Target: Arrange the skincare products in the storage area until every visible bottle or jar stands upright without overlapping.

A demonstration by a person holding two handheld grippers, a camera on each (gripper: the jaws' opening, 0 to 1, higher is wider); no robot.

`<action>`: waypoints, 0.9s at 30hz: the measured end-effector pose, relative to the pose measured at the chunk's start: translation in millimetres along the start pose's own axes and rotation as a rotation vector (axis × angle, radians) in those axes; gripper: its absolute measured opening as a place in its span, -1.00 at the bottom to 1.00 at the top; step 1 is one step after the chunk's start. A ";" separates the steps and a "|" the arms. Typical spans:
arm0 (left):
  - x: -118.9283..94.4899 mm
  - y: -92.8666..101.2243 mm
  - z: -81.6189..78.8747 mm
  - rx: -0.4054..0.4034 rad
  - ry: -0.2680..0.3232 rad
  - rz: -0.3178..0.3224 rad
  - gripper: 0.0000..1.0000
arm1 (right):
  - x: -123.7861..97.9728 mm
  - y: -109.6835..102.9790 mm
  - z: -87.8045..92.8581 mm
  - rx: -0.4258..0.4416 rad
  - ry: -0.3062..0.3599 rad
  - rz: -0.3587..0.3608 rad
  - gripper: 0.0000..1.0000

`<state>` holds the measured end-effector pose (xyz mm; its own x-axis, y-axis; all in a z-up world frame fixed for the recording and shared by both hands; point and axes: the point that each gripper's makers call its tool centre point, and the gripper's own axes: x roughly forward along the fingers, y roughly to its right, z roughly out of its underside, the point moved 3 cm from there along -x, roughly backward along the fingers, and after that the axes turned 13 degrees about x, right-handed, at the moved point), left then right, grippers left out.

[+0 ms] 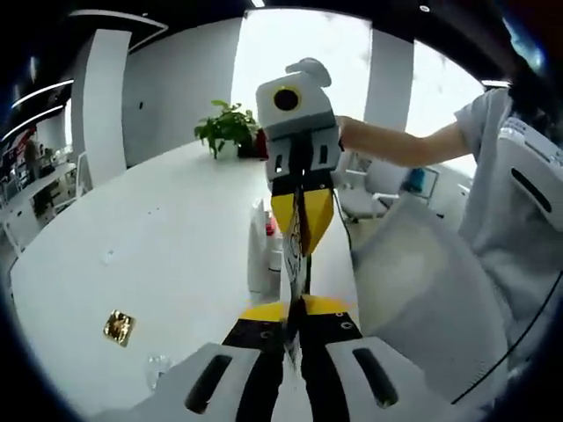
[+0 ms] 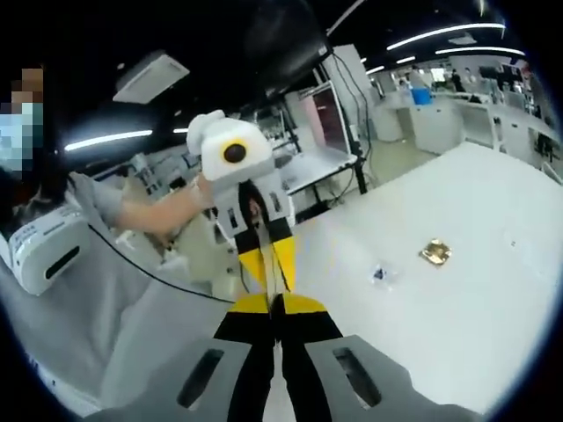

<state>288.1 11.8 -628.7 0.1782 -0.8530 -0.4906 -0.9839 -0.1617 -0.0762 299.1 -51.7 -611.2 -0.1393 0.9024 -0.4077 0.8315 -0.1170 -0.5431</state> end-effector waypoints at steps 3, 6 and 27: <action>1.1 4.7 0.8 0.040 -0.005 0.008 -0.96 | 0.7 -0.8 2.2 -0.020 -0.006 0.004 -0.98; 1.7 7.4 -0.3 0.078 -0.019 -0.001 -0.98 | 1.2 -2.2 3.9 -0.025 -0.011 0.012 -0.97; -15.9 4.9 -15.7 0.100 0.009 -0.055 -0.99 | 3.0 2.2 38.9 -0.134 -0.097 0.143 -0.75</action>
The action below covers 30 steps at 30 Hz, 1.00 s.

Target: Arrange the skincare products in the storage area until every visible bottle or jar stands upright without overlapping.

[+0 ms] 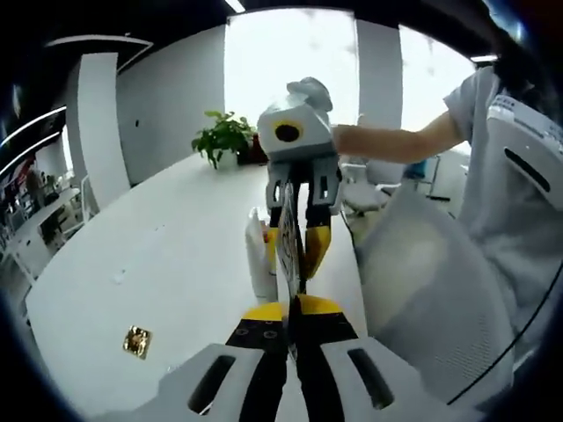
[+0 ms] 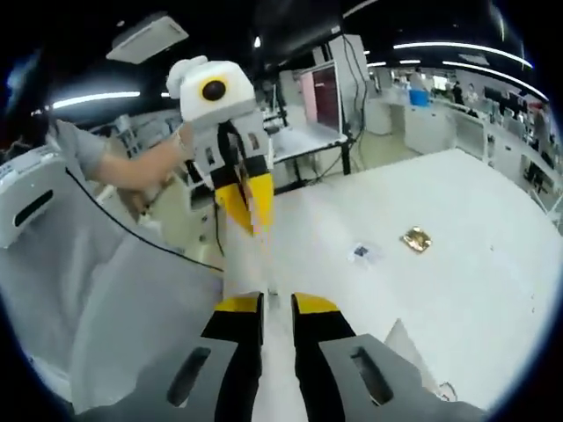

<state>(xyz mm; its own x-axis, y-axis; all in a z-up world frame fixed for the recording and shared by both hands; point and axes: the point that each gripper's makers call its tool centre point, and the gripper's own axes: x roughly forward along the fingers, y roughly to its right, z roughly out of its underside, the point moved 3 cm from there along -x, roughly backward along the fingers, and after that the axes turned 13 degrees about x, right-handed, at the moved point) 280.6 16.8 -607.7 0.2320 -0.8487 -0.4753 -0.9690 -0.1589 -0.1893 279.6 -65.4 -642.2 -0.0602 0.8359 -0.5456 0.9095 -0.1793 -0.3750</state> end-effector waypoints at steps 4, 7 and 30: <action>-1.5 0.9 -5.6 -0.018 0.034 0.008 -0.99 | 3.3 -1.7 6.3 0.003 0.012 0.011 -0.76; -1.8 2.3 -9.3 -0.019 0.055 0.010 -0.99 | 6.7 -5.5 8.2 0.025 0.045 -0.008 -0.77; -5.0 8.4 -21.6 -0.083 0.164 0.053 -0.98 | 3.3 -18.1 3.5 0.062 0.167 -0.063 -0.97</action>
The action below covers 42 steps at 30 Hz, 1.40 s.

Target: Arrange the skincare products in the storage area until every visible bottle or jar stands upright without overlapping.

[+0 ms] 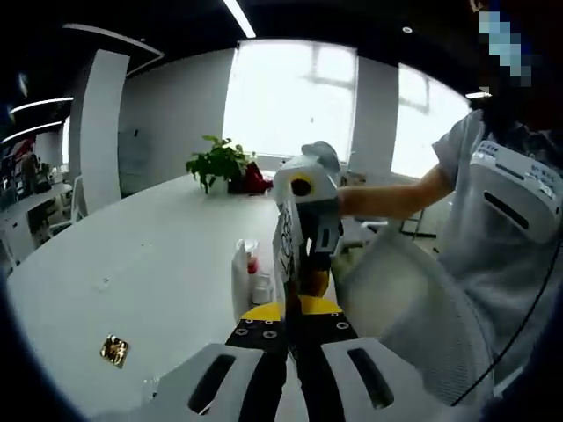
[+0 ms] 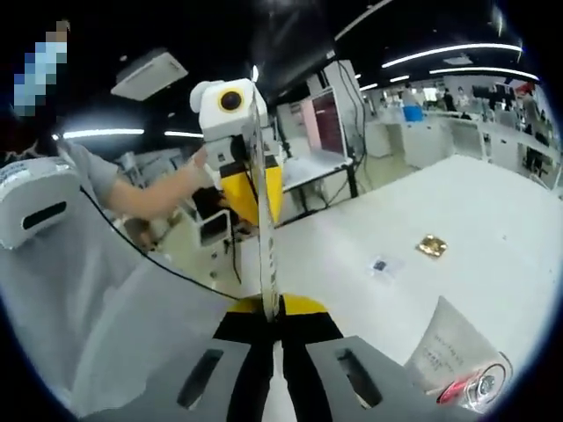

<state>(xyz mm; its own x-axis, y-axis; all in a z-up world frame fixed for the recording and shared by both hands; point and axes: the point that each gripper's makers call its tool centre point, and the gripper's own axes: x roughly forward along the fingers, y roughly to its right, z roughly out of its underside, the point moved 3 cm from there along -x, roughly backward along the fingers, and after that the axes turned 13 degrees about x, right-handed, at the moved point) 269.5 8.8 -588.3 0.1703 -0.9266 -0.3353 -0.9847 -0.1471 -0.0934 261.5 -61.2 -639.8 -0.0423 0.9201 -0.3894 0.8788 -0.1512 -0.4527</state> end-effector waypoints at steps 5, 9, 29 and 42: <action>-1.3 -0.9 2.6 -0.027 0.016 -0.004 -0.95 | 1.1 -2.8 0.9 -0.019 -0.004 -0.002 -0.98; -4.2 -5.8 1.9 -0.076 0.051 -0.024 -0.88 | 1.7 -4.8 -1.8 -0.010 0.014 -0.010 -0.98; 4.3 5.3 14.0 -0.160 0.092 0.026 -0.78 | -5.7 -11.7 -21.3 -0.015 0.102 -0.017 -0.98; 5.0 12.0 22.9 -0.160 0.098 0.015 -0.97 | 0.8 -10.7 -19.0 0.021 0.086 -0.026 -0.98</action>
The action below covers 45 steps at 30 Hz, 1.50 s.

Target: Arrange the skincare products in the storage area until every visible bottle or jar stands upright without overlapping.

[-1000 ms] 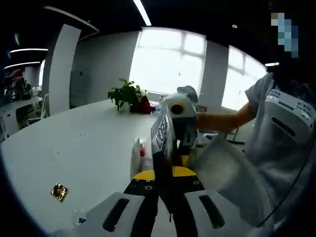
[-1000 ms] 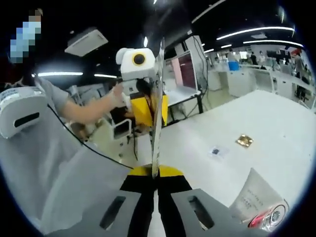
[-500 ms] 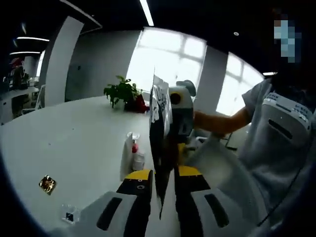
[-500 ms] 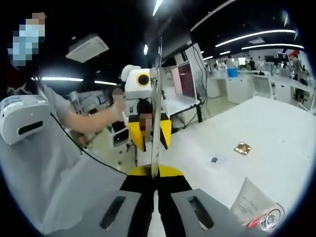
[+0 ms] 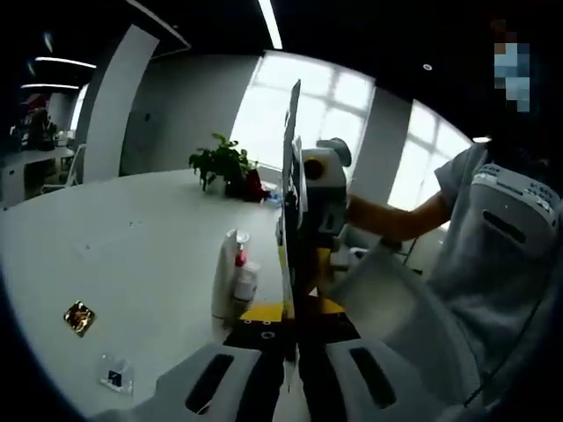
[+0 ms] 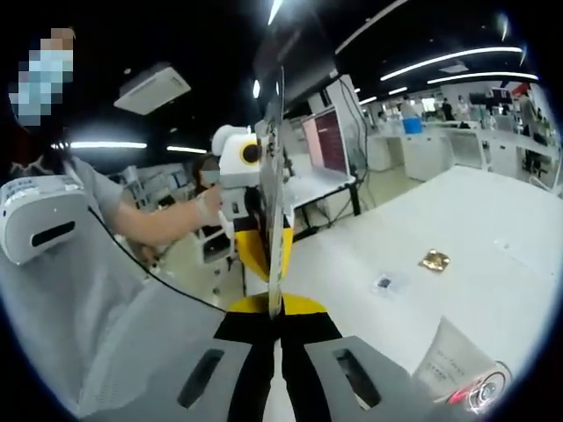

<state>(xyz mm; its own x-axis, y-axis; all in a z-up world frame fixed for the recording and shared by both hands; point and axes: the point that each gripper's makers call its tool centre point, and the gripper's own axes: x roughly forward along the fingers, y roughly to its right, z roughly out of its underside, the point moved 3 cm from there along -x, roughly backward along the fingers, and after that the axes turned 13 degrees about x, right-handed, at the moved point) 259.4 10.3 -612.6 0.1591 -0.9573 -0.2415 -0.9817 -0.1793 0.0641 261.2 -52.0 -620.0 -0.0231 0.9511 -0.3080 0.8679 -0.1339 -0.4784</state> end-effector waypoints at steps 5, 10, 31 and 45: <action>-0.2 0.1 1.6 -0.017 -0.006 -0.013 -0.99 | 1.5 0.1 1.7 0.021 0.001 -0.001 -0.98; 0.4 2.1 3.3 -0.030 -0.016 -0.012 -1.00 | 2.1 -1.5 5.0 0.042 0.001 -0.007 -0.98; 6.3 -13.0 43.6 -0.263 -0.076 -0.062 -1.00 | -11.0 25.2 30.5 -0.033 -0.049 0.275 -0.82; 15.3 -17.4 81.4 -0.417 -0.135 -0.085 -1.00 | -19.6 35.7 55.1 -0.040 -0.100 0.357 -0.76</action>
<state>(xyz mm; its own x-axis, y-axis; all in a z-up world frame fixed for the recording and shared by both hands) 270.4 17.2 -696.3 0.1954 -0.9018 -0.3855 -0.8349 -0.3592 0.4171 265.2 -90.7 -676.3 0.2380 0.8144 -0.5292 0.8486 -0.4394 -0.2945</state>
